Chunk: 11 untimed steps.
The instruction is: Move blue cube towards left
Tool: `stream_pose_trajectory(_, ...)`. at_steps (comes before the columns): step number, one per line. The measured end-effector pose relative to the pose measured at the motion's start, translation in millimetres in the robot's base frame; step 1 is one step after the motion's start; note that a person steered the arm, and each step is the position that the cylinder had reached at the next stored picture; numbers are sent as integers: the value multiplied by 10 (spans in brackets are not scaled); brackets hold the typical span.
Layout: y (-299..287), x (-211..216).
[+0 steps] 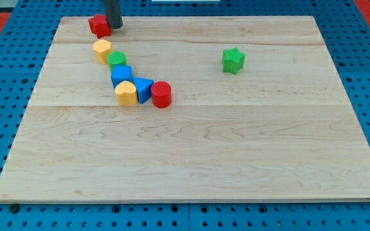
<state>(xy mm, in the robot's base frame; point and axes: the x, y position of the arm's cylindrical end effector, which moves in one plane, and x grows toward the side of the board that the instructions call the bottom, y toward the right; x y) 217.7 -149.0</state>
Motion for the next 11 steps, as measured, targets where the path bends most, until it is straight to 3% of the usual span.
stream_pose_trajectory(6,71,51)
stream_pose_trajectory(7,75,195)
stream_pose_trajectory(9,709,1053)
stream_pose_trajectory(11,721,1411)
